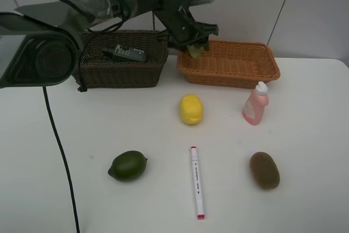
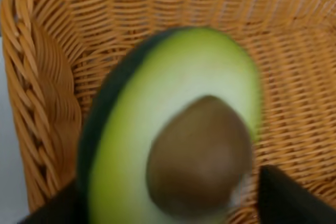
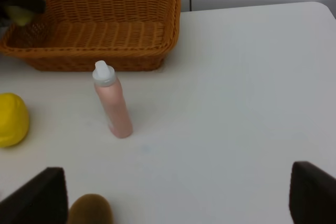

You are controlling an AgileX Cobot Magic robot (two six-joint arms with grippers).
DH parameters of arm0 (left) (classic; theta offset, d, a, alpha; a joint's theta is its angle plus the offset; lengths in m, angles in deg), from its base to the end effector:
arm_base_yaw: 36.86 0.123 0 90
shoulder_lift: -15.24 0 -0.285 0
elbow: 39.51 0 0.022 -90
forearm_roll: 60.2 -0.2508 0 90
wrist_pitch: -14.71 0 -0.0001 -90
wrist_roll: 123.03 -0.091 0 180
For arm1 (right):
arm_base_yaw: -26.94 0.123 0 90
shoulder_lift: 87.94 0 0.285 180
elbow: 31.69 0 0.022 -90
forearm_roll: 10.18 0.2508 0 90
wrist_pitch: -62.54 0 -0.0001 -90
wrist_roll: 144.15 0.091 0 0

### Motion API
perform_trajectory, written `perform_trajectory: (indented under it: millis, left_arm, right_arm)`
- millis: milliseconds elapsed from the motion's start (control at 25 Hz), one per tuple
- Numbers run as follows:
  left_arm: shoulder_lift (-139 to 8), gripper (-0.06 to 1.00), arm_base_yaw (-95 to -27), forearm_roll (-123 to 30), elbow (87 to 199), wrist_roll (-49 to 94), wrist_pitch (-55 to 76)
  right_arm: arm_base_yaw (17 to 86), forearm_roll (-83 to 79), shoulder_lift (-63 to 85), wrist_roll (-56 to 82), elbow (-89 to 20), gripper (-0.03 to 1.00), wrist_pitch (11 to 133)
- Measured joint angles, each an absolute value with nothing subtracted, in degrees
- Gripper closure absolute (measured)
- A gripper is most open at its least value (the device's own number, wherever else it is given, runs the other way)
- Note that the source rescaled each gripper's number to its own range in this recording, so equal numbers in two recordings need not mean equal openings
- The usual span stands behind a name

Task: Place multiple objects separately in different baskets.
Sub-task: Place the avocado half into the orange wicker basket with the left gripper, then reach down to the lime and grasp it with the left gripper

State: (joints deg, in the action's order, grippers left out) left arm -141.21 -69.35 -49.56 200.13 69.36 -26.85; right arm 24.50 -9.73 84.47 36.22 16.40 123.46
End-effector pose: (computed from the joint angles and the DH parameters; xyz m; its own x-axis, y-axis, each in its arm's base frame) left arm 0.4777 -0.3174 0.1619 -0.7963 0.0971 -0.5970 0.3467 0.8821 -0.3189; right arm -0.0064 0.0009 0.2794 -0.4469 0.0293 -0.8941 0.0410 0.9991 0.0123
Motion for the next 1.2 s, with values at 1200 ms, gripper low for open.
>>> perform_trajectory:
  millis: [1200]
  left_arm:
    - [-112.2, 0.04, -68.4, -50.7, 183.4, 65.5, -54.1]
  right_arm:
    - [24.5, -9.7, 84.5, 36.2, 16.4, -0.03, 123.5]
